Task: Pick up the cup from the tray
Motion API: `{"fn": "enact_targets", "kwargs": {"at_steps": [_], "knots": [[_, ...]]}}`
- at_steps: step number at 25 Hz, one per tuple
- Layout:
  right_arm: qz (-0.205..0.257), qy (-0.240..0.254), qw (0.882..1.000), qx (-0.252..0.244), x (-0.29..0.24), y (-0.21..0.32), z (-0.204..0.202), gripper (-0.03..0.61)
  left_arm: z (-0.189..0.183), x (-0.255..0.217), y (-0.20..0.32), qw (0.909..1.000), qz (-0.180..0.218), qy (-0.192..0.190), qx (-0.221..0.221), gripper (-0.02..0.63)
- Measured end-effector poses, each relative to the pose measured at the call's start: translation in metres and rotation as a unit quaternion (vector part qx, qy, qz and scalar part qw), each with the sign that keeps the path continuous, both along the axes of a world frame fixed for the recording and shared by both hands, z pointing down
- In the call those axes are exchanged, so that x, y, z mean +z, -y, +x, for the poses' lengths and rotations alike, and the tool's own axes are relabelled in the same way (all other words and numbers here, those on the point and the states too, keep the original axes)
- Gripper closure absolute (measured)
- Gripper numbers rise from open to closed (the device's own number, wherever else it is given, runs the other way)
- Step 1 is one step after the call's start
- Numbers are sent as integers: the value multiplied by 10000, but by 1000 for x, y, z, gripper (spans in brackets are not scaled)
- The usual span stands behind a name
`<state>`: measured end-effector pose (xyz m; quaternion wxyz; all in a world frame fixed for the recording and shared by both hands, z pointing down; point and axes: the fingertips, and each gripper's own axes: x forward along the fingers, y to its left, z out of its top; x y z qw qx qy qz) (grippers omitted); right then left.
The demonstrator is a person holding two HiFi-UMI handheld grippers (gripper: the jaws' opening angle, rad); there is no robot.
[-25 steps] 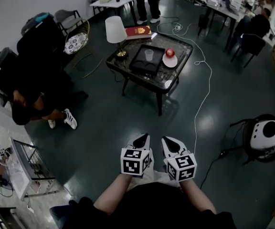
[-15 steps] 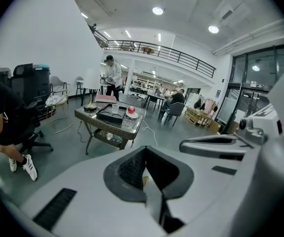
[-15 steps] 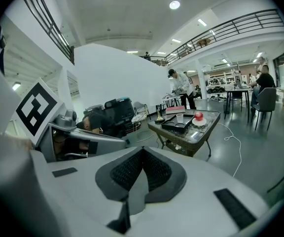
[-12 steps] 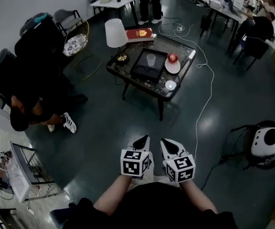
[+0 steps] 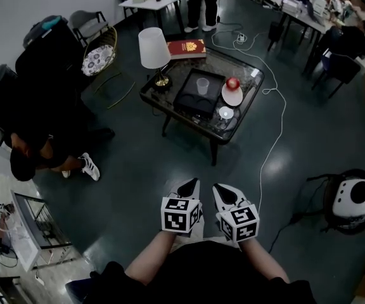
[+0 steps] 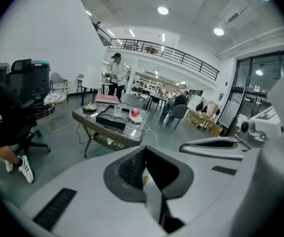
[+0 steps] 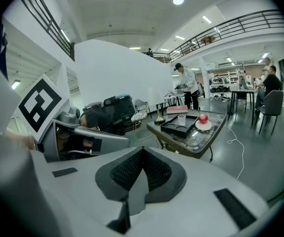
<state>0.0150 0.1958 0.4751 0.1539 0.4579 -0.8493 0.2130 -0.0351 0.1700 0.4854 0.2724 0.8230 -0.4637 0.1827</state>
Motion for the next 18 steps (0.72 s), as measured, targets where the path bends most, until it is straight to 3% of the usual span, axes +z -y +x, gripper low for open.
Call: {"fn": "enact_targets", "kwargs": {"at_steps": [18], "knots": [[-1, 6, 9999, 105, -14, 109, -13, 569, -9, -8, 105, 9998, -22, 75, 194, 603]]}}
